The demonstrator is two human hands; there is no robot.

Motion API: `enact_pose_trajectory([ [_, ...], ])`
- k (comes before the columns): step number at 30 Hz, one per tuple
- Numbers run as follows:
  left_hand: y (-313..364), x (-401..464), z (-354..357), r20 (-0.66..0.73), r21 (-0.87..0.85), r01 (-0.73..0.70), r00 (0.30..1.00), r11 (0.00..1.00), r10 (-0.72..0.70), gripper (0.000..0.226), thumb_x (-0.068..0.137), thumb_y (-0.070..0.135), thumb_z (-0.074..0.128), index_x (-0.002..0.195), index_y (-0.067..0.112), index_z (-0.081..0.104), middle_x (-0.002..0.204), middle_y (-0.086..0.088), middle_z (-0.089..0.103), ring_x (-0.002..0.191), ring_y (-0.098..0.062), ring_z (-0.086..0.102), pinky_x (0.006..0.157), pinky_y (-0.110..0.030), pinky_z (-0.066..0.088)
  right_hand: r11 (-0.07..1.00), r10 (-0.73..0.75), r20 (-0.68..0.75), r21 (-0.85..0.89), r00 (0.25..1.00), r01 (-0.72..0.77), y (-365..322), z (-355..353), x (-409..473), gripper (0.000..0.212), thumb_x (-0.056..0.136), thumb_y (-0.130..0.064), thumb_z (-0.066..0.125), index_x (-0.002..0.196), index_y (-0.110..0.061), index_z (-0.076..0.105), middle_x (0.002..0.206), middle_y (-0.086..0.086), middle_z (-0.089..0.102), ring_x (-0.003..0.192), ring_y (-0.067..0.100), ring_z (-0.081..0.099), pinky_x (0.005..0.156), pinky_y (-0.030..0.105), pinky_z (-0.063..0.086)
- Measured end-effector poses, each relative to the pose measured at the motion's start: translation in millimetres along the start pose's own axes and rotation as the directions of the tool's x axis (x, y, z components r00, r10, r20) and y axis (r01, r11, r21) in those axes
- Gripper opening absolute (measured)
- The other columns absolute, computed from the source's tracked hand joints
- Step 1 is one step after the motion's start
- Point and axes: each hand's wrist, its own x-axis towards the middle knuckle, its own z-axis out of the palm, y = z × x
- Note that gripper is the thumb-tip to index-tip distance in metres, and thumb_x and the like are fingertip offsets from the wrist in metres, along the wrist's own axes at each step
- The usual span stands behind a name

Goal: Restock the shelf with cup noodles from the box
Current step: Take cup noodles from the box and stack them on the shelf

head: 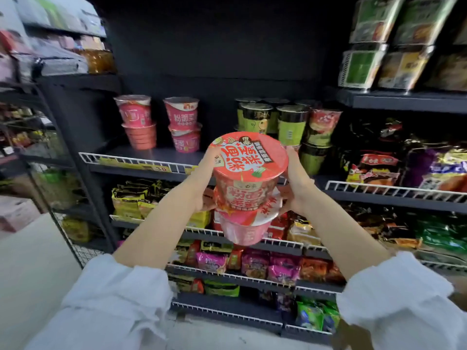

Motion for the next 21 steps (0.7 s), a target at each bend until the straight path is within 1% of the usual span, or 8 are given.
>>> enact_pose_trajectory([
  [1, 4.9, 12.3, -12.2, -0.034, -0.001, -0.017, 0.999, 1.0, 0.017, 0.073, 0.076, 0.077, 0.04, 0.126, 0.025, 0.052, 0.121, -0.006, 0.056, 0.095, -0.025, 0.057, 0.059, -0.028, 0.045, 1.0, -0.002, 0.025, -0.011, 1.0, 0.003, -4.8, 14.8, 14.2, 0.072, 0.086, -0.075, 0.016, 0.128, -0.027, 0.051, 0.136, 0.01, 0.048, 0.121, 0.037, 0.047, 0.099, 0.066, 0.032],
  [3, 17.3, 35.8, -36.1, -0.106, -0.031, -0.047, 0.993, 0.998, 0.043, 0.071, 0.078, 0.078, 0.037, 0.124, 0.027, 0.053, 0.123, -0.004, 0.057, 0.106, -0.025, 0.055, 0.064, -0.029, 0.046, 1.0, -0.018, 0.082, -0.018, 0.996, 0.02, -16.8, 42.9, 43.7, 0.075, 0.086, -0.075, 0.015, 0.134, -0.027, 0.047, 0.143, 0.011, 0.043, 0.128, 0.038, 0.041, 0.103, 0.063, 0.029],
  [5, 32.9, 55.3, -56.9, -0.177, -0.072, -0.063, 0.983, 0.995, 0.049, 0.064, 0.08, 0.076, 0.036, 0.116, 0.027, 0.056, 0.116, -0.004, 0.061, 0.101, -0.022, 0.057, 0.066, -0.029, 0.047, 1.0, -0.03, 0.142, 0.003, 0.989, 0.03, -29.9, 69.3, 69.0, 0.073, 0.089, -0.07, 0.014, 0.134, -0.023, 0.048, 0.143, 0.011, 0.044, 0.129, 0.036, 0.041, 0.1, 0.054, 0.034],
  [8, 55.6, 83.3, -87.7, -0.255, -0.121, -0.133, 0.962, 0.984, 0.099, 0.066, 0.083, 0.072, 0.036, 0.124, 0.023, 0.055, 0.119, -0.004, 0.061, 0.093, -0.019, 0.058, 0.059, -0.028, 0.045, 1.0, -0.026, 0.248, -0.005, 0.968, 0.028, -52.4, 108.3, 103.2, 0.077, 0.088, -0.072, 0.015, 0.138, -0.021, 0.043, 0.142, 0.011, 0.044, 0.129, 0.036, 0.042, 0.099, 0.054, 0.038],
  [11, 72.7, 106.2, -121.2, -0.314, -0.17, -0.221, 0.936, 0.96, 0.159, 0.062, 0.092, 0.061, 0.033, 0.128, 0.016, 0.054, 0.116, -0.005, 0.06, 0.076, -0.014, 0.056, 0.046, -0.025, 0.047, 0.998, -0.05, 0.309, -0.02, 0.95, 0.059, -72.2, 149.7, 132.7, 0.073, 0.09, -0.069, 0.014, 0.134, -0.02, 0.046, 0.139, 0.01, 0.048, 0.124, 0.033, 0.047, 0.083, 0.045, 0.044],
  [14, 86.7, 131.2, -160.5, -0.328, -0.184, -0.249, 0.927, 0.951, 0.18, 0.066, 0.09, 0.066, 0.03, 0.124, 0.017, 0.056, 0.108, -0.006, 0.063, 0.077, -0.017, 0.057, 0.051, -0.027, 0.05, 0.99, -0.114, 0.319, -0.036, 0.941, 0.133, -85.6, 197.3, 166.5, 0.069, 0.088, -0.072, 0.013, 0.122, -0.026, 0.053, 0.137, 0.005, 0.049, 0.122, 0.033, 0.047, 0.1, 0.059, 0.037],
  [17, 101.9, 158.9, -202.5, -0.347, -0.191, -0.286, 0.914, 0.939, 0.208, 0.053, 0.092, 0.064, 0.027, 0.105, 0.022, 0.057, 0.085, 0.001, 0.06, 0.074, -0.014, 0.055, 0.057, -0.026, 0.042, 0.991, -0.106, 0.335, -0.039, 0.936, 0.126, -92.8, 248.7, 203.0, 0.079, 0.085, -0.076, 0.013, 0.132, -0.025, 0.05, 0.136, 0.008, 0.052, 0.123, 0.035, 0.047, 0.101, 0.065, 0.033],
  [21, 117.0, 200.6, -267.5, -0.354, -0.161, -0.271, 0.913, 0.949, 0.201, 0.064, 0.086, 0.069, 0.031, 0.118, 0.02, 0.055, 0.095, -0.003, 0.058, 0.083, -0.017, 0.053, 0.06, -0.028, 0.038, 0.996, -0.086, 0.336, 0.025, 0.938, 0.082, -97.2, 319.4, 242.6, 0.087, 0.075, -0.085, 0.022, 0.138, -0.028, 0.043, 0.142, 0.009, 0.047, 0.128, 0.036, 0.043, 0.101, 0.067, 0.03],
])
